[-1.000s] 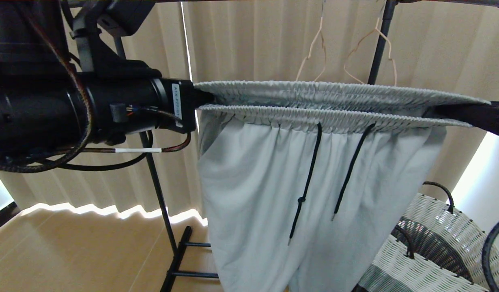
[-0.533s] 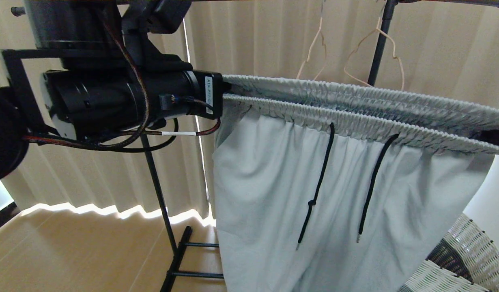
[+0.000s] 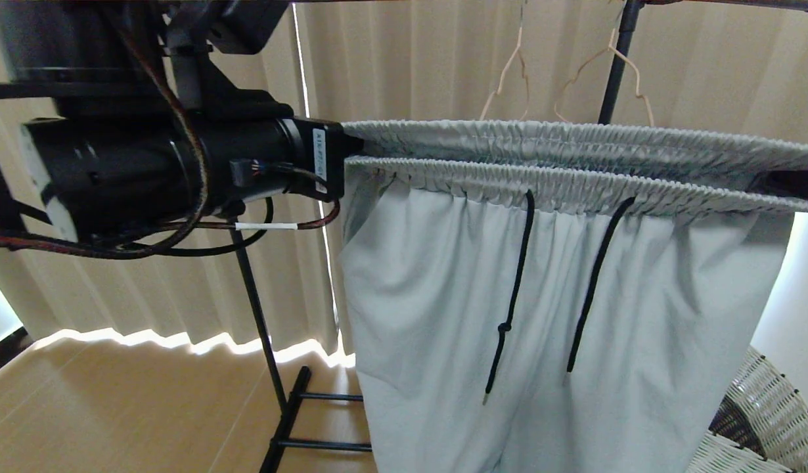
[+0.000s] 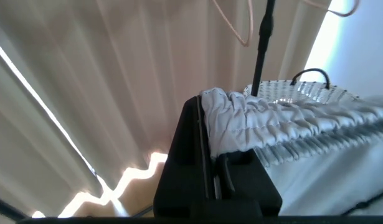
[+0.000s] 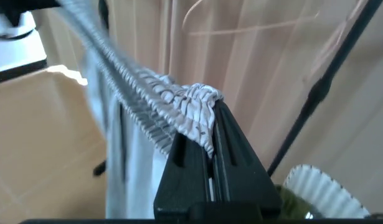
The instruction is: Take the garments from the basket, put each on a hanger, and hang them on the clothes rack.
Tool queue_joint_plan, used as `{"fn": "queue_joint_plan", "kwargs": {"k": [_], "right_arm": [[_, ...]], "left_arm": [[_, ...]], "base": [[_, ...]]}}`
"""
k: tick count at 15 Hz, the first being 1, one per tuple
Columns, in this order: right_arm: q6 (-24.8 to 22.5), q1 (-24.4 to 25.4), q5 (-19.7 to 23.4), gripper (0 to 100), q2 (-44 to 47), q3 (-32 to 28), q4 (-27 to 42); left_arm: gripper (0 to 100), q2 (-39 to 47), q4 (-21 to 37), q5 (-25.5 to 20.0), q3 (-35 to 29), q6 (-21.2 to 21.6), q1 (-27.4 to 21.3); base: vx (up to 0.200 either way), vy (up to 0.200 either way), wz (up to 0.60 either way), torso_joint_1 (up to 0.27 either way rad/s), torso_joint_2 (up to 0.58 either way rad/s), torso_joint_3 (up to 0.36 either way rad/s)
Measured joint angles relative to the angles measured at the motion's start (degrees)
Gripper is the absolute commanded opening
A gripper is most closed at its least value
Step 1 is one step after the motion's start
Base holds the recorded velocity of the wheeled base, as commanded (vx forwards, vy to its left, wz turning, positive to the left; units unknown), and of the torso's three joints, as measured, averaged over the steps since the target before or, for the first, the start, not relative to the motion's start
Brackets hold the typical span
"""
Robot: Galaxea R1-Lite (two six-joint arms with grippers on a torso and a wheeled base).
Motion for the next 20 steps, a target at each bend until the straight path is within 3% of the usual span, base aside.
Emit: {"fn": "queue_joint_plan", "kwargs": {"k": [3,6,9,15,20], "right_arm": [[0.1,-1.3,0.4,0,5.2,-0.7,-8.7],[0.3,-2.2,0.5,0,11.7,-2.8,-16.0],[0.9,-2.4,0.7,0,16.9,-5.7,-18.1],[1.3,-2.5,0.4,0,22.7,-8.8,-18.2],[1.0,-5.4,0.0,0,22.4,-8.7,-17.1]], "left_arm": [[0,-6.0,0.1,-2.1,4.0,0.2,-0.1],[0,-11.9,3.7,-10.5,6.7,0.4,-0.1],[0,-16.2,6.5,-17.8,8.4,0.4,-0.2],[0,-18.3,6.5,-18.8,10.1,0.4,-3.4],[0,-15.9,6.3,-18.5,7.4,0.4,-1.0]], "base": [[0.0,0.0,0.0,0.0,0.0,0.0],[0.0,0.0,0.0,0.0,0.0,0.0],[0.0,0.0,0.0,0.0,0.0,0.0],[0.0,0.0,0.0,0.0,0.0,0.0],[0.0,0.0,0.0,0.0,0.0,0.0]]}}
